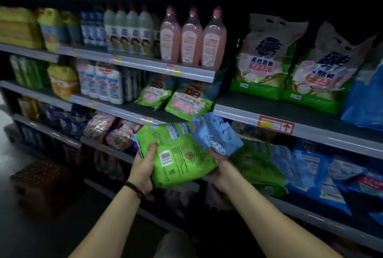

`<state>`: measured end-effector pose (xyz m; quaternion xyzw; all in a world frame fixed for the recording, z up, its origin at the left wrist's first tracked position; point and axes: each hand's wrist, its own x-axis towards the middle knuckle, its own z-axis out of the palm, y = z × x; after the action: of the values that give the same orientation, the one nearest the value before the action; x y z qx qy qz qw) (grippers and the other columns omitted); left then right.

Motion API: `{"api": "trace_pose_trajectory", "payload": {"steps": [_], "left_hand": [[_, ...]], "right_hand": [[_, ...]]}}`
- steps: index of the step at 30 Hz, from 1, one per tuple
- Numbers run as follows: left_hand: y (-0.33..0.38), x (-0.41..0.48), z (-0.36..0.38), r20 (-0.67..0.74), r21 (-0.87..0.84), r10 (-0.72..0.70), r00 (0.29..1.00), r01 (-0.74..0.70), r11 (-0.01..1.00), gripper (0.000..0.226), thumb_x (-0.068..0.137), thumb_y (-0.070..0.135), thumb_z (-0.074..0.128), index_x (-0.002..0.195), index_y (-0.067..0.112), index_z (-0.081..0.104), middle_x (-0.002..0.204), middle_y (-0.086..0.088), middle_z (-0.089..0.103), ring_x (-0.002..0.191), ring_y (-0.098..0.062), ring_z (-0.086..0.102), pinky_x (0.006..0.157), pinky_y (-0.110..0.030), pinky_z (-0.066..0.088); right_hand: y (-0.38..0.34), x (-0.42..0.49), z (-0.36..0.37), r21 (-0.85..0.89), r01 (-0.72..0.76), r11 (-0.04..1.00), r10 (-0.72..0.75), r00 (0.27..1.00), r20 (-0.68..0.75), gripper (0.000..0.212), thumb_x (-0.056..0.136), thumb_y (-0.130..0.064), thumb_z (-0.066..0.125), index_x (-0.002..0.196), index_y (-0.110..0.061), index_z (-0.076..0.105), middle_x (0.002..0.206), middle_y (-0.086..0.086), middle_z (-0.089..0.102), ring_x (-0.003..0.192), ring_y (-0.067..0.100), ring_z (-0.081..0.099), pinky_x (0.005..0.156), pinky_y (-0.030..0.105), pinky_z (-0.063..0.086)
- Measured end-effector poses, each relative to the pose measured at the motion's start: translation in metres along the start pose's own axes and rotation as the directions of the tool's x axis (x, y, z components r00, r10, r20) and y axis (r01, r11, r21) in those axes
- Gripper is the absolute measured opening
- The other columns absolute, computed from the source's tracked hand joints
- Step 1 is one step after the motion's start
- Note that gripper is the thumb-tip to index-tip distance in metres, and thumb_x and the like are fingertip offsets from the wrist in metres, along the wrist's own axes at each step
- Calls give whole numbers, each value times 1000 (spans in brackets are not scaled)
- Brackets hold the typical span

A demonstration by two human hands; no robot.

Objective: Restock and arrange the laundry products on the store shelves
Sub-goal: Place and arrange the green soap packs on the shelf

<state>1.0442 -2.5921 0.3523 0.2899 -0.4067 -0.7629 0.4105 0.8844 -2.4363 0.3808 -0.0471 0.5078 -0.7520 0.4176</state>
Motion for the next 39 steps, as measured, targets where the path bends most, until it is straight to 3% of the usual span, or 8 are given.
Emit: {"api": "trace_pose_trajectory", "payload": {"steps": [4, 8, 16, 22, 25, 30, 34, 39], "left_hand": [[21, 21, -27, -50, -50, 34, 998, -36, 998, 37, 102, 37, 65, 133, 16, 66, 122, -19, 75, 106, -42, 74, 81, -74, 56], [31, 42, -42, -23, -130, -3, 1000, 0, 992, 35, 93, 20, 76, 127, 15, 70, 116, -15, 78, 100, -38, 77, 74, -66, 60], [29, 117, -47, -145, -282, 116, 983, -154, 947, 48, 89, 10, 78, 135, 11, 64, 127, -18, 73, 117, -44, 69, 90, -76, 53], [32, 169, -43, -113, -264, 170, 979, -194, 945, 42, 98, 11, 70, 139, 15, 59, 125, -14, 75, 113, -38, 73, 94, -68, 55], [33, 196, -43, -95, -186, 147, 985, -163, 969, 69, 90, 28, 82, 149, 10, 49, 128, -10, 75, 116, -36, 73, 99, -66, 54], [43, 243, -45, -125, -74, 142, 982, -152, 986, 87, 58, 47, 101, 129, 10, 66, 121, -8, 77, 109, -28, 76, 95, -53, 60], [55, 271, -46, -156, 17, 131, 979, -130, 991, 47, 65, 12, 98, 107, 6, 78, 106, -10, 81, 98, -26, 78, 89, -50, 62], [56, 307, -45, -169, 264, 300, 939, -250, 932, 80, 39, 35, 99, 111, 22, 66, 102, 1, 81, 95, -22, 78, 85, -54, 64]], "right_hand": [[9, 18, 48, 11, -7, 1000, 6, 998, 66, 20, 106, -29, 60, 108, -11, 69, 81, 7, 82, 66, 22, 79, 55, 36, 61], [15, 45, 103, 82, 12, 997, -18, 997, 80, 33, 104, -33, 61, 126, -9, 69, 101, 12, 81, 89, 30, 76, 76, 44, 59], [33, 101, 168, -85, 60, 995, -31, 952, 305, 49, 81, -2, 81, 128, -8, 70, 120, 20, 77, 101, 37, 78, 74, 52, 63], [23, 159, 194, -154, 88, 984, -52, 973, 223, 39, 86, 3, 78, 124, -6, 73, 114, 20, 78, 103, 42, 76, 82, 57, 63], [13, 185, 206, -178, 129, 976, -92, 975, 200, 40, 83, 7, 78, 120, -7, 75, 113, 20, 79, 100, 43, 77, 84, 62, 62], [-7, 222, 229, -203, 160, 966, -120, 973, 197, 35, 84, 13, 72, 115, -3, 74, 109, 24, 78, 94, 43, 77, 78, 62, 62], [-14, 252, 249, -212, 221, 952, -184, 966, 182, 30, 86, 15, 70, 113, 0, 72, 102, 22, 79, 74, 33, 77, 62, 43, 61], [-17, 299, 273, -179, 311, 933, -281, 944, 171, 37, 85, 12, 73, 120, 1, 72, 109, 21, 79, 89, 38, 78, 65, 48, 64]]}}
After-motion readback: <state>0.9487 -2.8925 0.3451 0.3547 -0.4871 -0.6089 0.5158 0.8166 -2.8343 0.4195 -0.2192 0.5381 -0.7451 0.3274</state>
